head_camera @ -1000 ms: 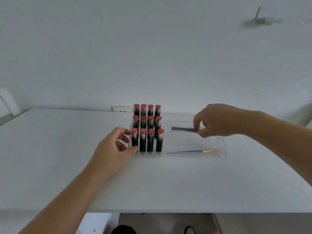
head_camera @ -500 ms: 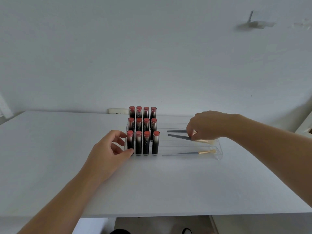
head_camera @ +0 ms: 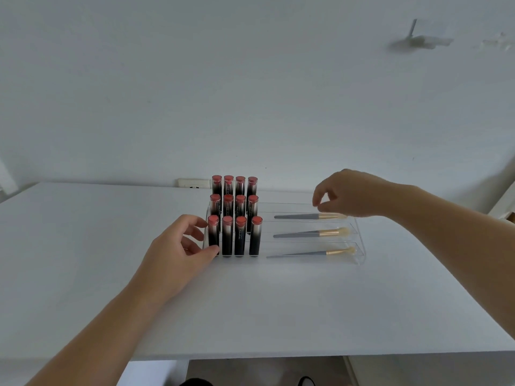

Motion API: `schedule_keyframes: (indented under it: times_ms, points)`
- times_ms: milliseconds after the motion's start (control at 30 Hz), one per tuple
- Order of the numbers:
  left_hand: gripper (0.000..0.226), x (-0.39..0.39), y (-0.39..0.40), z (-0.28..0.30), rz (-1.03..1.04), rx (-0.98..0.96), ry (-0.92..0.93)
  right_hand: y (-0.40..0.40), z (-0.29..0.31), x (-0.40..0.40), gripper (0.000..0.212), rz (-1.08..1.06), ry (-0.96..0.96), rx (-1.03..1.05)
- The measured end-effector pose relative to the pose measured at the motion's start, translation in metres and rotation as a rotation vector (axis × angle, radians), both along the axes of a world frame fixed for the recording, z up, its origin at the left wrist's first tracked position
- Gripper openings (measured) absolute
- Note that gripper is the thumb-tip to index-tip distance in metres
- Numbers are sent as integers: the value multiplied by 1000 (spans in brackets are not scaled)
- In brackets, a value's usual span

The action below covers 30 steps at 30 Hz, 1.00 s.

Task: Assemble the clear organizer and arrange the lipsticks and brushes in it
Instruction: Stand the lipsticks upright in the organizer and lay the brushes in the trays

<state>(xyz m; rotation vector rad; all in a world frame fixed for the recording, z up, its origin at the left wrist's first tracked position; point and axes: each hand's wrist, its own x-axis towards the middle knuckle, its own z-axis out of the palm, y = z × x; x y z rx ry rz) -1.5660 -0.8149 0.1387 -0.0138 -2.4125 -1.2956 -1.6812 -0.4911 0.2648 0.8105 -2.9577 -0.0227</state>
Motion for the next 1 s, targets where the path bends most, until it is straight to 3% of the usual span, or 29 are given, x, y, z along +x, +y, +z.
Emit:
schedule_keyframes:
  times_ms: [167, 433, 800, 1000]
  points:
    - [35, -1, 0, -1, 3, -10, 6, 13, -8, -4, 4, -57, -10, -121]
    - [36, -2, -2, -3, 6, -14, 3, 19, -18, -9, 13, -76, -158, -162]
    - [36, -4, -4, -5, 7, -3, -7, 23, -20, -8, 17, -99, -130, -157]
    - [41, -5, -5, -6, 7, 9, -9, 38, -46, 8, 8, -249, 136, -586]
